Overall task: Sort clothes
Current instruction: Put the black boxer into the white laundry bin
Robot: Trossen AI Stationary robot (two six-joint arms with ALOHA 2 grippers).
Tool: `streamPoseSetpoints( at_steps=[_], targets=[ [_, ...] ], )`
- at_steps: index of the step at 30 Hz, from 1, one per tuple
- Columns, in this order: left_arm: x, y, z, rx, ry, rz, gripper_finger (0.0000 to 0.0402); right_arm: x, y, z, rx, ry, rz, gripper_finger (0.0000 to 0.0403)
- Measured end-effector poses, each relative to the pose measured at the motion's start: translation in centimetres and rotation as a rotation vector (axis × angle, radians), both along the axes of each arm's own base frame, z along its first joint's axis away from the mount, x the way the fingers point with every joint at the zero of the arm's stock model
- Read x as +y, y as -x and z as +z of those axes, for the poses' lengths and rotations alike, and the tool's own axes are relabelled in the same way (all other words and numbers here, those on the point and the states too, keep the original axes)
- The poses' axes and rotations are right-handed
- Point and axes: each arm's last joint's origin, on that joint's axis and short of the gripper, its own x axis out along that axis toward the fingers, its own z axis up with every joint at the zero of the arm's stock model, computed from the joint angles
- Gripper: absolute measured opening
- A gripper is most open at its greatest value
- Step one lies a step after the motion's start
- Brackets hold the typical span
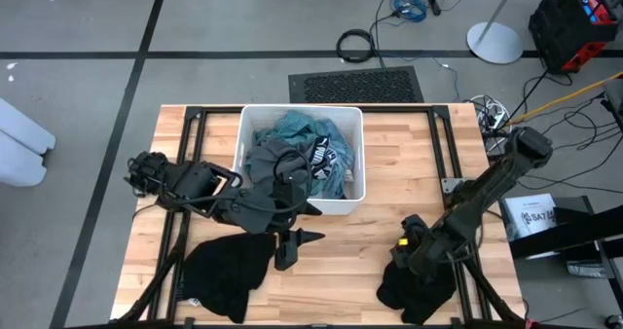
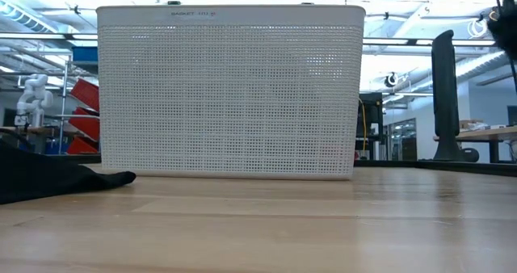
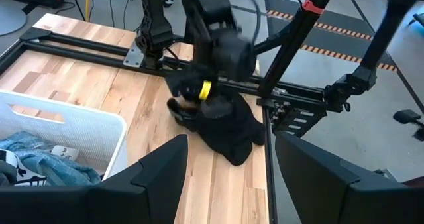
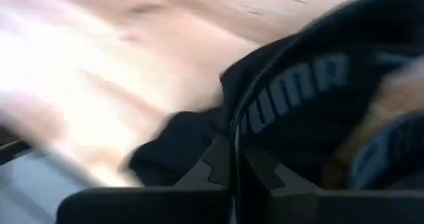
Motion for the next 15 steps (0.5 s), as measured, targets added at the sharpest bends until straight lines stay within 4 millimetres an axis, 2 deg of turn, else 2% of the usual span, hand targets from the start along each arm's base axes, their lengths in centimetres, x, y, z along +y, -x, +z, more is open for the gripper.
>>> streamPoseSetpoints(
  at_steps=[4, 8, 12, 15],
  targets=[
    [0.0, 0.0, 0.1, -0.010, 0.004, 0.000, 0.0237, -0.7, 0.4, 4.0, -0.194, -0.051, 0.020, 0.0002],
    [-0.2, -0.5, 0.9, -0.102, 0.029, -0.008, 0.0237, -1.8, 1.0, 7.7, -0.412, -0.055, 0.019, 0.0002],
    [-0.8, -1.8, 1.7, -0.243, 0.046, -0.025, 0.0237, -3.0, 1.4, 11.0, -0.682, -0.010, -0.024, 0.0001],
    [-1.4, -3.0, 1.4, -0.289, 0.040, -0.034, 0.0237, -3.7, 1.7, 13.0, -0.875, 0.034, -0.066, 0.0001]
  ],
)
